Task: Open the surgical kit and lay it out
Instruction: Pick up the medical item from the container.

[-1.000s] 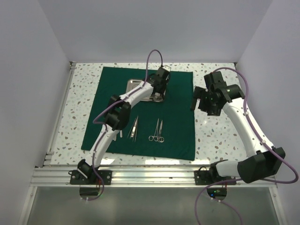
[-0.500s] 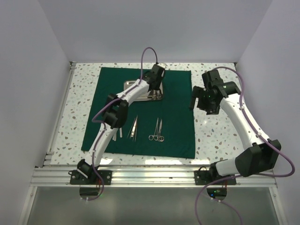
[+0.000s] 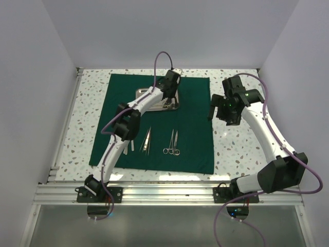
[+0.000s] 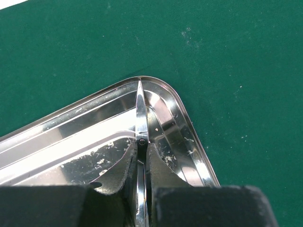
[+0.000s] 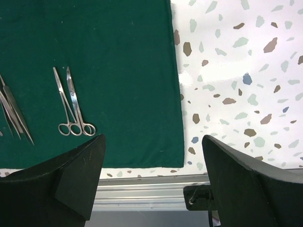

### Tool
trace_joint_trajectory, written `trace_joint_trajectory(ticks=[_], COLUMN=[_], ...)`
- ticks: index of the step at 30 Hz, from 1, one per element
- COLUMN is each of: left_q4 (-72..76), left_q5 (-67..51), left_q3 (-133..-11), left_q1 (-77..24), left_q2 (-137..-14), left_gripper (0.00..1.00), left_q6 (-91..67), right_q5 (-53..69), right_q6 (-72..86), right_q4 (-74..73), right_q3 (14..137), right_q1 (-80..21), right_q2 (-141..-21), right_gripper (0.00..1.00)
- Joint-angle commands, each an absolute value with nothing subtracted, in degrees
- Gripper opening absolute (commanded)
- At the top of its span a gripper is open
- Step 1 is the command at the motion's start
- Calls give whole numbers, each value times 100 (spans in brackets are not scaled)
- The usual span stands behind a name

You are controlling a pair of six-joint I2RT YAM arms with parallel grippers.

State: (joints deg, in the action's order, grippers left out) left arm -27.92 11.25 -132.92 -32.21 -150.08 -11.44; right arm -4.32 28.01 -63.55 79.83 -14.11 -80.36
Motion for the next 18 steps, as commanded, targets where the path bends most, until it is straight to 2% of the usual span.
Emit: trace_joint_trajectory(ticks=[1, 18], left_q4=[-3542, -3647], left_q5=[879, 1230], left_q3=[-13052, -12824], left_q1=[-3138, -3146], left_q2=[-15250, -13677], left_gripper=[0, 0], left_q6=[-1301, -1423], right_q5=[-264, -53], right_q6=[2733, 2856], right_q4=[-6188, -6003], right_q3=[8068, 7805], right_q1=[-1371, -1380], right_q2=[-7919, -7392], right_gripper=[87, 87])
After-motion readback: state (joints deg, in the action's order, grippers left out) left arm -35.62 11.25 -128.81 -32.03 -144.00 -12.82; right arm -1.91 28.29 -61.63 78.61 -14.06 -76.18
